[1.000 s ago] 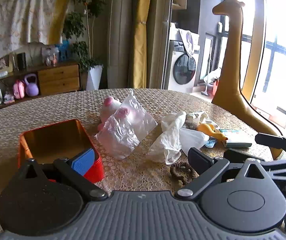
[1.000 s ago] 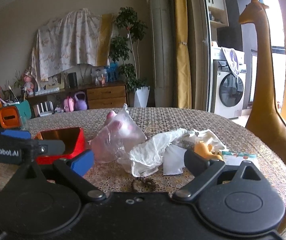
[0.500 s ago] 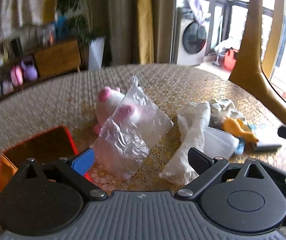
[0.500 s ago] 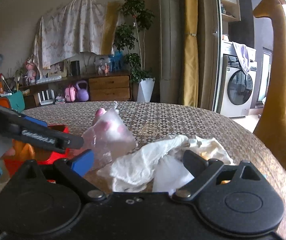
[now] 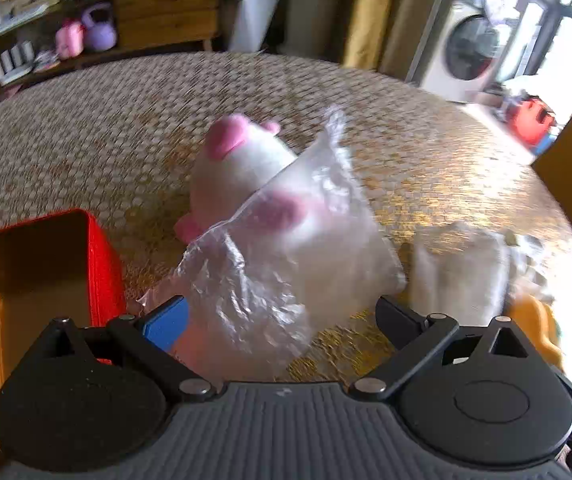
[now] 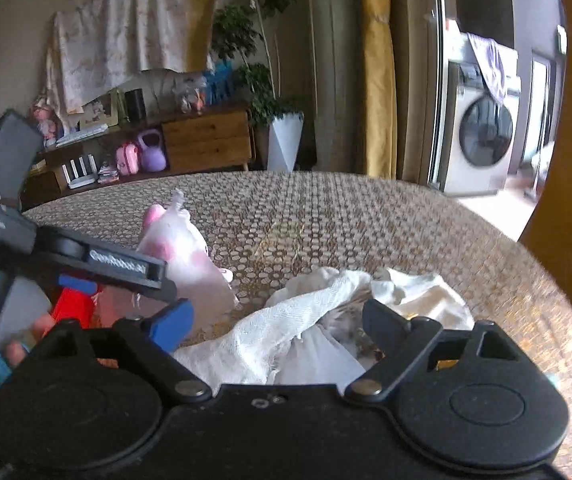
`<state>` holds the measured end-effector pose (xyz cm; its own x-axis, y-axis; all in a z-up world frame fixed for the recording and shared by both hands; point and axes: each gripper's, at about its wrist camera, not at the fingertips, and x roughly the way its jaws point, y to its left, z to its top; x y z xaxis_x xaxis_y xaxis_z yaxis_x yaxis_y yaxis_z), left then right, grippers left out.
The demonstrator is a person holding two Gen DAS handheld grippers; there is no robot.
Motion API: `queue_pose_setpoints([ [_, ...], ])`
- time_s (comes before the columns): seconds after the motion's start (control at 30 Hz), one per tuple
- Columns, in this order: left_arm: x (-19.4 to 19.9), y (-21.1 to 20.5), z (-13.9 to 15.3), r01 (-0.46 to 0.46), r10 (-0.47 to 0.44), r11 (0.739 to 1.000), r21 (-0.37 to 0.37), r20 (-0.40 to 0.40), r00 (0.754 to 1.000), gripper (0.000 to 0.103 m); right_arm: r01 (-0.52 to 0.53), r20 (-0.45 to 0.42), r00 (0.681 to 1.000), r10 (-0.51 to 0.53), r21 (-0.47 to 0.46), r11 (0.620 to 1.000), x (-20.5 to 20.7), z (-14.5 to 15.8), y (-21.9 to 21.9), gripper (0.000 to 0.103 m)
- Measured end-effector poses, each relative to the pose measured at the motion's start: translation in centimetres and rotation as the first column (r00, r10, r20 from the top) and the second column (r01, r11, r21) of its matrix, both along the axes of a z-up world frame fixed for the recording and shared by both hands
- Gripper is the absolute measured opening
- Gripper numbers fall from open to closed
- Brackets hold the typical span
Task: Organize soft objects
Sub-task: 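Grasp the clear plastic bag with the left tool while the right tool grasps the white mesh cloth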
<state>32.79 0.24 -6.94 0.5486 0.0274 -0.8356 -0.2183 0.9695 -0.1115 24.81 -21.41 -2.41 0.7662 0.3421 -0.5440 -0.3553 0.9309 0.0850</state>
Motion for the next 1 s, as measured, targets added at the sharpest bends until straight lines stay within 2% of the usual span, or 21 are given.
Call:
queue_pose_setpoints([
  [0.13, 1.1, 0.5, -1.9, -0.072, 0.072, 0.997, -0.001, -0.044, 0.996, 0.100, 0.001, -0.070, 0.998, 0.001, 0.027, 1.000, 1.9, -1.1, 0.7, 0.088],
  [0.2, 1.7, 0.8, -2.6, -0.089, 0.088, 0.996, -0.020, -0.059, 0.994, 0.100, -0.007, -0.092, 0.996, 0.009, 0.024, 1.000, 2.6, -1.7, 1.1, 0.088],
  [0.3, 2.5, 1.0, -3.5, -0.098, 0.097, 0.995, -0.007, -0.067, 0.993, 0.100, -0.012, -0.134, 0.991, 0.014, 0.012, 1.000, 3.5, -2.9, 1.9, 0.086],
  [0.43, 3.5, 0.9, -4.5, -0.102, 0.101, 0.995, -0.011, -0.084, 0.991, 0.096, -0.003, -0.189, 0.982, 0.004, 0.008, 1.000, 5.0, -4.6, 2.5, 0.077],
  [0.5, 3.7, 0.9, -4.8, -0.094, 0.092, 0.995, -0.014, -0.091, 0.992, 0.079, 0.003, -0.202, 0.979, -0.002, 0.001, 1.000, 5.4, -5.1, 2.7, 0.075],
  [0.63, 4.0, 0.8, -5.1, -0.084, 0.086, 0.996, 0.018, -0.070, 0.994, 0.069, 0.014, -0.228, 0.974, -0.014, -0.003, 1.000, 6.1, -6.0, 2.8, 0.057],
  [0.7, 3.9, 0.6, -5.0, -0.090, 0.093, 0.995, 0.048, -0.058, 0.994, 0.047, 0.019, -0.227, 0.974, -0.021, -0.012, 1.000, 6.2, -6.3, 2.9, 0.052],
  [0.77, 3.9, 0.3, -5.1, -0.078, 0.081, 0.995, 0.069, -0.048, 0.996, 0.034, 0.025, -0.218, 0.976, -0.030, -0.023, 0.999, 6.1, -6.4, 2.9, 0.041],
  [0.83, 3.9, 0.4, -5.2, -0.074, 0.078, 0.993, 0.091, -0.041, 0.996, 0.027, 0.026, -0.214, 0.976, -0.032, -0.027, 0.999, 6.1, -6.5, 3.0, 0.034],
  [0.87, 3.8, 0.4, -5.1, -0.075, 0.078, 0.993, 0.088, -0.037, 0.996, 0.015, 0.025, -0.213, 0.977, -0.030, -0.027, 0.999, 6.1, -6.5, 3.0, 0.031],
  [0.9, 3.7, 0.5, -5.1, -0.068, 0.071, 0.996, 0.065, -0.033, 0.997, 0.008, 0.025, -0.211, 0.977, -0.030, -0.029, 0.999, 6.0, -6.5, 3.0, 0.023],
  [0.93, 4.0, 0.8, -5.3, -0.068, 0.069, 0.997, 0.041, -0.028, 0.997, 0.008, 0.025, -0.211, 0.977, -0.031, -0.031, 0.999, 5.9, -6.5, 3.0, 0.013],
  [1.0, 3.5, 1.0, -4.9, -0.070, 0.071, 0.997, 0.042, -0.011, 0.997, 0.007, 0.022, -0.197, 0.980, -0.027, -0.029, 0.999, 5.6, -6.3, 3.1, 0.007],
])
